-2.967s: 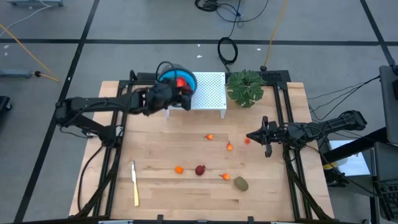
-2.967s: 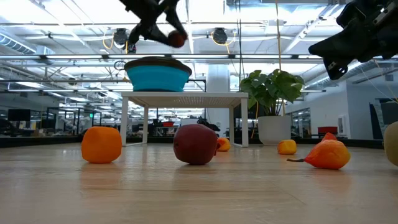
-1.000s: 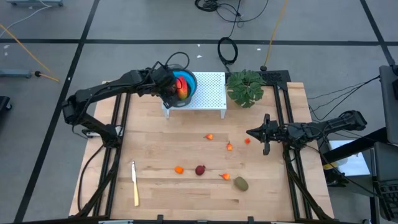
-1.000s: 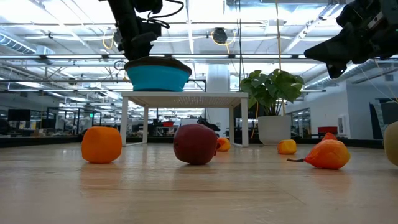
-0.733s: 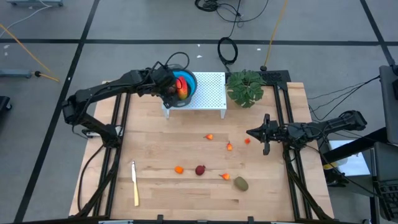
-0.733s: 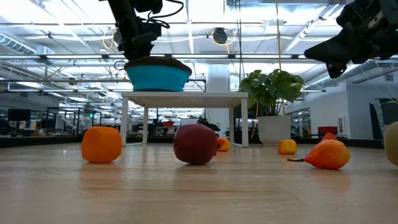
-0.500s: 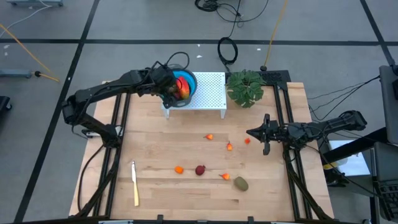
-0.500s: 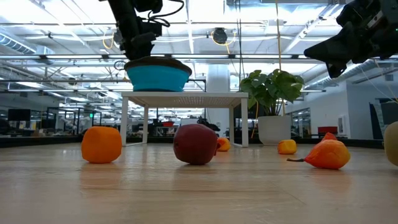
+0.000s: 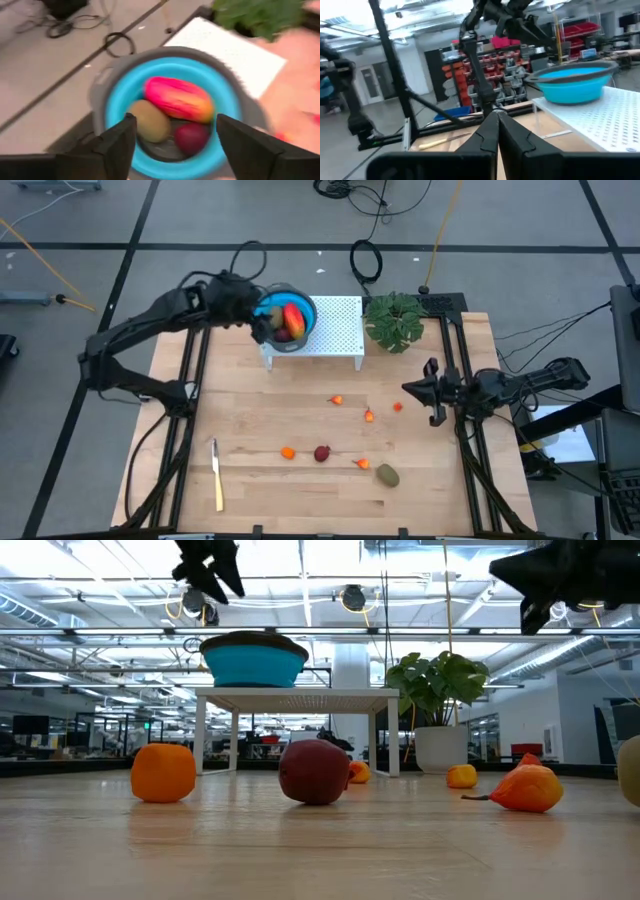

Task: Pick & Place Fruit
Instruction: Put the peach in the blue strainer bowl on the shelf

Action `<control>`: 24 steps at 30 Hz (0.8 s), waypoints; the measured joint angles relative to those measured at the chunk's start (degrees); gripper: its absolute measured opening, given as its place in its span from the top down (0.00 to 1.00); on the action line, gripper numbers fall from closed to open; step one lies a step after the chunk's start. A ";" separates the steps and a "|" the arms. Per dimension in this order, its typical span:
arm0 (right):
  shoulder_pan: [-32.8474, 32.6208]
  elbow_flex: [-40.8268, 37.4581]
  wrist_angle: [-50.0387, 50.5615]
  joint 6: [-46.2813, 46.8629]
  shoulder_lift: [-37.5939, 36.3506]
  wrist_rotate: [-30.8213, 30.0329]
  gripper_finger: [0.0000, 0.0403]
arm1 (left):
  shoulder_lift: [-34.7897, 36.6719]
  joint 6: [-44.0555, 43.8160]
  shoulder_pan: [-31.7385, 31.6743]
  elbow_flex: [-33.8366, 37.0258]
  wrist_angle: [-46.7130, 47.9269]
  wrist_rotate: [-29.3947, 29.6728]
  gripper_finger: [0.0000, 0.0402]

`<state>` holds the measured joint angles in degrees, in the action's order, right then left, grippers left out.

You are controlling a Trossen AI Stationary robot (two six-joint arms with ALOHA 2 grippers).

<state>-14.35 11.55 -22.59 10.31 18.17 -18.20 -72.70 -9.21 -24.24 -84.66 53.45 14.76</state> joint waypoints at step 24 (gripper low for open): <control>-3.01 0.23 -14.49 6.13 16.69 12.27 1.00 | 16.32 -15.04 24.56 23.39 -14.64 -0.92 0.97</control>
<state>-17.36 11.78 -37.08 16.44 34.87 -5.92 -56.38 -24.25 0.32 -61.27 38.81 13.85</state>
